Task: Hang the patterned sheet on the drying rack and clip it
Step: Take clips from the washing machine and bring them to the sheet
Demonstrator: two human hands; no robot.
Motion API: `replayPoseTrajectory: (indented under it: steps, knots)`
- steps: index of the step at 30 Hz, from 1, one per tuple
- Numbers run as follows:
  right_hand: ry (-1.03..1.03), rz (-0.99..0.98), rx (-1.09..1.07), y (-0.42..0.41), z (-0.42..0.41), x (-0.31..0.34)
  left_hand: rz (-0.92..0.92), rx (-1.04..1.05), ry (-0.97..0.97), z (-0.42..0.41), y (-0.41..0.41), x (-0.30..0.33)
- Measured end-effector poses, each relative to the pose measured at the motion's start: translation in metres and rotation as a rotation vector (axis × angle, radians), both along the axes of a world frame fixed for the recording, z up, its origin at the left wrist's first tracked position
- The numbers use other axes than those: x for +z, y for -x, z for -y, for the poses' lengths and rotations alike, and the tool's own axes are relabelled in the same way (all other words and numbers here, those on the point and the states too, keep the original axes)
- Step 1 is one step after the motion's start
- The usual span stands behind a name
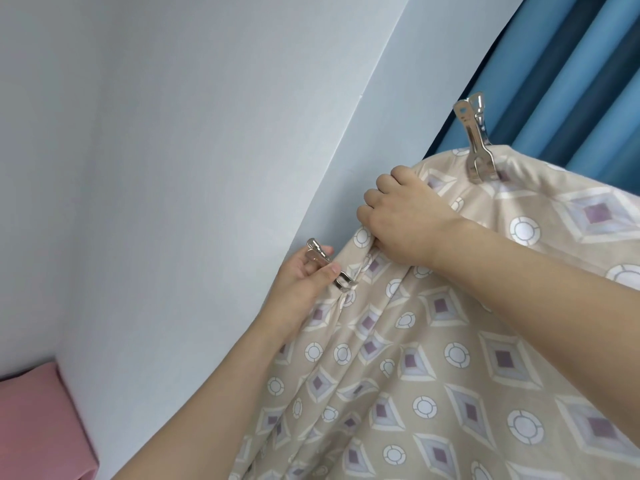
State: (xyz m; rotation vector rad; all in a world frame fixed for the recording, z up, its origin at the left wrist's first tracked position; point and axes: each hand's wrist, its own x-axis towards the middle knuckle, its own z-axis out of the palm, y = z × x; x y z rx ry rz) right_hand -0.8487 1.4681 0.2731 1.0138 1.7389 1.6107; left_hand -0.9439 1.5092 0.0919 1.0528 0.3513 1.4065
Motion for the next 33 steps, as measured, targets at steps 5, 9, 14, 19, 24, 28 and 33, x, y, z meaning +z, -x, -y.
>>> replayPoseTrajectory:
  steps: [5,9,14,19,24,28,33]
  knots:
    - [-0.015,-0.007,0.078,-0.005,0.003,-0.004,-0.106,-0.08,-0.011,-0.002,0.003,0.0]
    - [-0.036,-0.127,0.241,-0.015,0.006,-0.01,-0.198,-0.116,-0.031,-0.001,0.011,0.005]
    - [-0.05,-0.291,0.37,-0.026,0.013,-0.022,-0.315,-0.169,0.026,0.004,0.032,0.02]
    - [-0.056,-0.418,0.47,-0.032,0.029,-0.028,-0.32,-0.171,0.083,0.013,0.033,0.023]
    - [-0.073,-0.489,0.481,-0.034,0.04,-0.028,-0.329,-0.124,0.12,0.024,0.03,0.029]
    - [-0.073,-0.528,0.489,-0.031,0.045,-0.03,-0.25,-0.054,0.169,0.026,0.031,0.031]
    - [-0.064,-0.555,0.462,-0.031,0.052,-0.029,-0.093,0.055,0.232,0.029,0.027,0.042]
